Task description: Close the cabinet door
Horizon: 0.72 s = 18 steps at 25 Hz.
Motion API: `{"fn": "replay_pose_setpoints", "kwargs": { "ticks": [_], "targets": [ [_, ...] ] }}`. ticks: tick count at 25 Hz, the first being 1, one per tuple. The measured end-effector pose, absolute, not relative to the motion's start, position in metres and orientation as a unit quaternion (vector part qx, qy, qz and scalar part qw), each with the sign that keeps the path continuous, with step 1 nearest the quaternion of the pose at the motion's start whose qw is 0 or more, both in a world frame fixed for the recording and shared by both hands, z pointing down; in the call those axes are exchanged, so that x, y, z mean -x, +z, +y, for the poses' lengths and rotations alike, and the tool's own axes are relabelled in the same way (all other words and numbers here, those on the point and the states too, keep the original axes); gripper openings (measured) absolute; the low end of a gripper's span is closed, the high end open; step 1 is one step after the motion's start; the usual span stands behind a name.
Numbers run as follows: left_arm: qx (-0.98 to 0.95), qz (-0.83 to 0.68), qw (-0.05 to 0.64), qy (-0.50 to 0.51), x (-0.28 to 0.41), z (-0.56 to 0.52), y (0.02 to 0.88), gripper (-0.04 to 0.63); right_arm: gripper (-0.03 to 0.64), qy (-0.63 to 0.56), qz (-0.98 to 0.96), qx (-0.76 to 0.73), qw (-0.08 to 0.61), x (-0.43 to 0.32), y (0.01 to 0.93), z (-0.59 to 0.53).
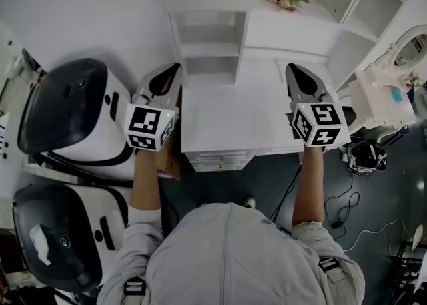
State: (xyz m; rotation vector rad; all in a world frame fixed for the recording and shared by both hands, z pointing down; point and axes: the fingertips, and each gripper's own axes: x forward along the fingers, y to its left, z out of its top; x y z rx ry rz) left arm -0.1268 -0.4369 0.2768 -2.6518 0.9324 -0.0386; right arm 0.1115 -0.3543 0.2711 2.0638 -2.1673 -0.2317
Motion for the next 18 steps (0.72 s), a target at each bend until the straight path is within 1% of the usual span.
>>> {"fn": "replay_pose_setpoints", "kwargs": {
  "ticks": [6,10,18],
  "targets": [
    [0.924,0.34,0.172,-0.006,0.116,-0.421,0.267,0.017,0.002,-0.086,-0.734,-0.67,0.064,-0.118,0.263,-0.341],
    [0.922,0.346,0.172,-0.007,0.113,-0.412,0.27,0.017,0.002,-0.096,-0.74,-0.662,0.077,-0.117,0.263,-0.332],
    [0.924,0.341,0.17,-0.007,0.093,-0.402,0.271,0.017,0.0,-0.093,-0.745,-0.656,0.081,-0.118,0.271,-0.326]
  ]
}}
